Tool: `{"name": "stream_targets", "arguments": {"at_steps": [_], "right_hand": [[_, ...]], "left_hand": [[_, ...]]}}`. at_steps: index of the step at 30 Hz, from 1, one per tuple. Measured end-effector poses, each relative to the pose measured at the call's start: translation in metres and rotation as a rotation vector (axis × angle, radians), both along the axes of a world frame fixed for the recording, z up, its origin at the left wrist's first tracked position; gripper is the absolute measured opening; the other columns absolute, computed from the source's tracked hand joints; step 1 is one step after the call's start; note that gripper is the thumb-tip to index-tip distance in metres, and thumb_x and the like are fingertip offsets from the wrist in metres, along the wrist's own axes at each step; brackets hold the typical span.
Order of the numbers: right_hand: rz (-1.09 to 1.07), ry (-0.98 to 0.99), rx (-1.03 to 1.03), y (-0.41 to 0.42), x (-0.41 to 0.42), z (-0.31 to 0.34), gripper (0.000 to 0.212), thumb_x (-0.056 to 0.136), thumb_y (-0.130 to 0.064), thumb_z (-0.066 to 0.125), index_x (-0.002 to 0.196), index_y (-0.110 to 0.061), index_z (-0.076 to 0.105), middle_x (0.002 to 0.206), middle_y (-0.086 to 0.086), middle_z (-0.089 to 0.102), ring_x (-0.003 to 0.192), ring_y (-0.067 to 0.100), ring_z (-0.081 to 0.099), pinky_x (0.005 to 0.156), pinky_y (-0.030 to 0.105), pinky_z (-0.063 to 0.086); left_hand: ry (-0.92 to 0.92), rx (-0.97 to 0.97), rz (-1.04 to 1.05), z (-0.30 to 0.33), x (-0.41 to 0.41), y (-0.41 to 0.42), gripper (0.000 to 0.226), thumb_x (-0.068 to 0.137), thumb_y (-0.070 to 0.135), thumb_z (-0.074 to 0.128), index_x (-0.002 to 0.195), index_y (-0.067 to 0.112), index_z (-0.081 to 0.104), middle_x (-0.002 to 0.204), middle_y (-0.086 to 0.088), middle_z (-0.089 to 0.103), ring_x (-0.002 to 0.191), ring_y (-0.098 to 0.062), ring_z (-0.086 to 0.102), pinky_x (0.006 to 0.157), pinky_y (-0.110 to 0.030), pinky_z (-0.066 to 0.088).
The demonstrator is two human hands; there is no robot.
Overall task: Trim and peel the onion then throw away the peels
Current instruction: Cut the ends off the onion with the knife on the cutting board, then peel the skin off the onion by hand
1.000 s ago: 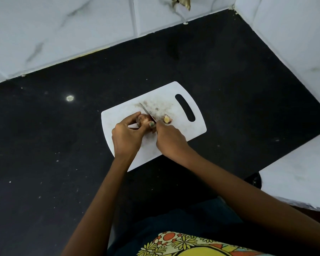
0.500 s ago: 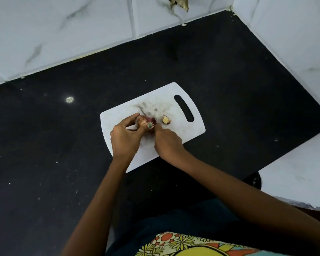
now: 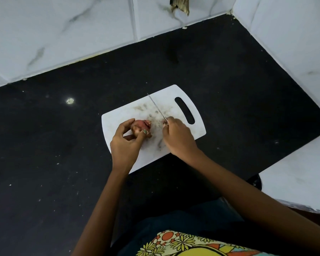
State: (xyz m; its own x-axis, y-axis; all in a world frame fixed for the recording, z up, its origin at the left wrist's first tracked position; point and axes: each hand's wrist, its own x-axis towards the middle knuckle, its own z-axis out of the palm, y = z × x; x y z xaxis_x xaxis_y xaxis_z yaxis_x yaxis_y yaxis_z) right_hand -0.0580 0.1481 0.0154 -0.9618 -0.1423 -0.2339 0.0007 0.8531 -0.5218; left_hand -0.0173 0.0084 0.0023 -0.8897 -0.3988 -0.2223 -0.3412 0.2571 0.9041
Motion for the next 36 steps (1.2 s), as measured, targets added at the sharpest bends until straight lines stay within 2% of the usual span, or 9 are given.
{"name": "stream_targets", "arguments": {"at_steps": [3,7,13,16,21,24,29,34,36], "right_hand": [[0.020,0.075,0.085,0.004,-0.001,-0.004,0.025,0.096,-0.012,0.040,0.120,-0.006,0.046,0.113,0.014,0.050,0.091,0.038,0.059,0.063,0.036,0.040],[0.052,0.183,0.220,0.006,-0.004,-0.012,0.019,0.094,-0.008,0.049,0.112,-0.009,0.045,0.104,0.009,0.054,0.085,0.032,0.062,0.055,0.034,0.038],[0.110,0.205,0.292,0.011,-0.008,-0.014,0.028,0.092,-0.027,0.058,0.113,-0.011,0.051,0.110,0.007,0.056,0.098,0.025,0.056,0.064,0.034,0.043],[0.085,0.194,0.155,0.011,-0.009,-0.010,0.030,0.089,-0.029,0.061,0.112,-0.012,0.053,0.112,0.007,0.052,0.100,0.023,0.054,0.073,0.037,0.050],[0.084,-0.043,-0.419,-0.008,-0.010,0.007,0.041,0.083,-0.029,0.070,0.118,-0.014,0.058,0.112,0.002,0.054,0.096,0.006,0.053,0.085,0.022,0.047],[0.142,-0.102,-0.372,-0.018,-0.012,0.008,0.046,0.081,-0.030,0.072,0.121,-0.011,0.058,0.116,0.004,0.055,0.101,0.010,0.054,0.089,0.024,0.045],[0.087,-0.143,-0.414,-0.019,-0.014,0.002,0.033,0.082,-0.017,0.071,0.112,-0.005,0.065,0.112,0.009,0.067,0.102,0.017,0.061,0.084,0.016,0.042],[0.038,-0.140,-0.430,-0.016,-0.017,0.004,0.025,0.085,-0.016,0.068,0.106,-0.002,0.068,0.104,0.010,0.070,0.092,0.013,0.062,0.081,0.015,0.044],[0.043,-0.142,-0.431,-0.015,-0.017,0.001,0.024,0.086,-0.014,0.066,0.107,-0.002,0.068,0.104,0.011,0.070,0.098,0.018,0.064,0.084,0.018,0.046]], "left_hand": [[0.011,0.005,0.003,-0.001,0.002,0.000,0.044,0.081,0.013,0.070,0.123,0.020,0.058,0.110,0.005,0.063,0.086,-0.004,0.064,0.067,-0.011,0.053],[0.017,-0.022,-0.002,-0.001,0.004,-0.003,0.044,0.082,0.015,0.071,0.124,0.016,0.058,0.110,0.006,0.061,0.086,0.000,0.061,0.070,-0.011,0.052],[0.017,-0.065,-0.001,-0.003,0.007,-0.006,0.046,0.082,0.017,0.072,0.126,0.014,0.059,0.117,0.003,0.063,0.090,-0.008,0.062,0.072,-0.008,0.051],[0.000,-0.086,-0.008,-0.004,0.006,-0.007,0.051,0.081,0.018,0.073,0.129,0.012,0.057,0.120,-0.001,0.064,0.091,-0.008,0.061,0.071,-0.005,0.048],[-0.020,-0.106,-0.022,-0.003,0.007,-0.005,0.059,0.079,0.026,0.075,0.132,0.010,0.055,0.121,-0.002,0.064,0.089,-0.005,0.060,0.067,0.003,0.041],[-0.015,-0.119,-0.033,-0.003,0.008,-0.003,0.057,0.080,0.028,0.074,0.131,0.012,0.055,0.122,0.000,0.063,0.099,-0.010,0.060,0.071,-0.001,0.042],[-0.005,-0.139,-0.051,-0.009,0.010,-0.004,0.067,0.075,0.027,0.079,0.134,0.013,0.052,0.127,-0.005,0.061,0.106,-0.018,0.062,0.090,-0.027,0.050],[0.006,-0.173,-0.091,-0.015,0.005,-0.003,0.070,0.070,0.030,0.082,0.132,0.014,0.054,0.122,-0.006,0.062,0.105,-0.020,0.061,0.089,-0.029,0.052],[-0.003,-0.180,-0.097,-0.015,0.002,-0.004,0.063,0.071,0.029,0.082,0.127,0.014,0.058,0.117,-0.005,0.064,0.099,-0.017,0.061,0.079,-0.014,0.049]]}}
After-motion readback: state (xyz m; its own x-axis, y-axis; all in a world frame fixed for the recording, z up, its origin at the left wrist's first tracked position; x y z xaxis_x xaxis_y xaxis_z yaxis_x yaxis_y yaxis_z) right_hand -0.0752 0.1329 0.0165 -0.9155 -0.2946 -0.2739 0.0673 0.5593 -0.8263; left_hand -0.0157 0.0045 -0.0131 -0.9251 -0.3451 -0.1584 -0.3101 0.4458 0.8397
